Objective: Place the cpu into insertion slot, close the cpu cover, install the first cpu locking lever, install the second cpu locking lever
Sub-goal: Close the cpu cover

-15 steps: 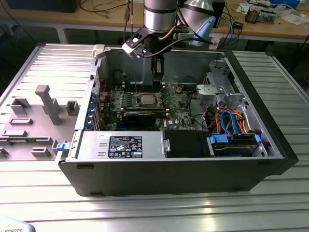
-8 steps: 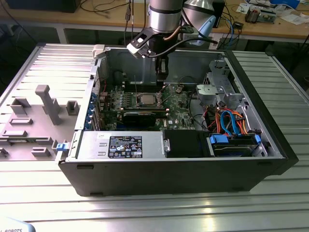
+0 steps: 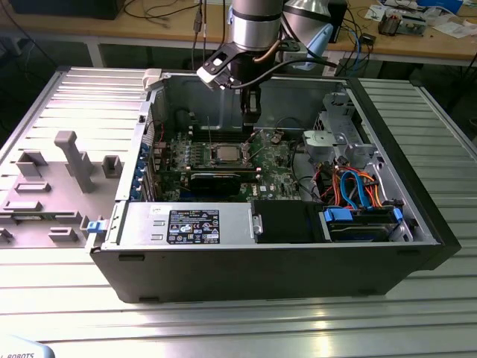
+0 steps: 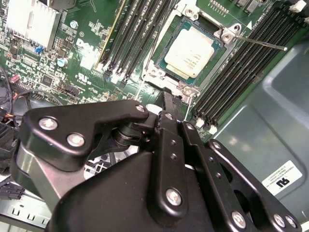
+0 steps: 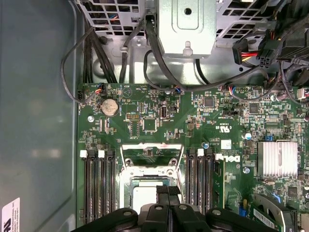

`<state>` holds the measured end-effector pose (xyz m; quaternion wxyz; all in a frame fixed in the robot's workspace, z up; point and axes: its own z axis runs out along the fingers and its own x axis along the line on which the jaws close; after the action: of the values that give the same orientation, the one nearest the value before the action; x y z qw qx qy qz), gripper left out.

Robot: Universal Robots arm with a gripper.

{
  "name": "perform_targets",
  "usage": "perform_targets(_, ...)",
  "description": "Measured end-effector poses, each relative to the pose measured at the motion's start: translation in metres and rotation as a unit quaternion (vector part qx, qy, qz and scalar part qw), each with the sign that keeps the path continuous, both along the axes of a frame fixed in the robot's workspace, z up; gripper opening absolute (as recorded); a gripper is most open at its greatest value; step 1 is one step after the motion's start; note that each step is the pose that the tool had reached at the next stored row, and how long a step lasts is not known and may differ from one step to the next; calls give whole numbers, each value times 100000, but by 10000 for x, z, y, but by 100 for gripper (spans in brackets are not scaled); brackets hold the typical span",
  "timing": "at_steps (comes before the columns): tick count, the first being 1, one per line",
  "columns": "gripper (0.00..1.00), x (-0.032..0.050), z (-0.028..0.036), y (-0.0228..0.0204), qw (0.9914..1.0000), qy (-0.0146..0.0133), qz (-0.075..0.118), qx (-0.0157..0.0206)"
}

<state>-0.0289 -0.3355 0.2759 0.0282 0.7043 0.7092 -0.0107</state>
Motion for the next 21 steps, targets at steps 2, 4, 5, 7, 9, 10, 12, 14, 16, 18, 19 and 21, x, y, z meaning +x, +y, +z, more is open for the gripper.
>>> perform_targets(2, 11, 2, 0, 0, 100000, 0, 2, 1)
perform_targets(4, 11, 5, 0, 0, 100000, -1, 9, 2)
perform_targets(5, 11, 9, 0, 0, 100000, -2, 12, 1)
perform_targets(7, 11, 20, 0, 0, 100000, -2, 6, 1)
perform_targets(9, 11, 28, 0, 0, 100000, 0, 3, 0)
perform_targets(10, 11, 29, 0, 0, 100000, -1, -3, 2)
perform_targets(12, 11, 31, 0, 0, 100000, -1, 2, 2)
perform_targets(14, 11, 32, 0, 0, 100000, -2, 4, 2)
perform_targets(16, 11, 32, 0, 0, 100000, -4, 1, 0)
perform_targets(18, 11, 32, 0, 0, 100000, 0, 2, -2)
perform_targets(19, 11, 33, 0, 0, 100000, 1, 3, -1)
perform_targets(21, 11, 33, 0, 0, 100000, 1, 3, 0)
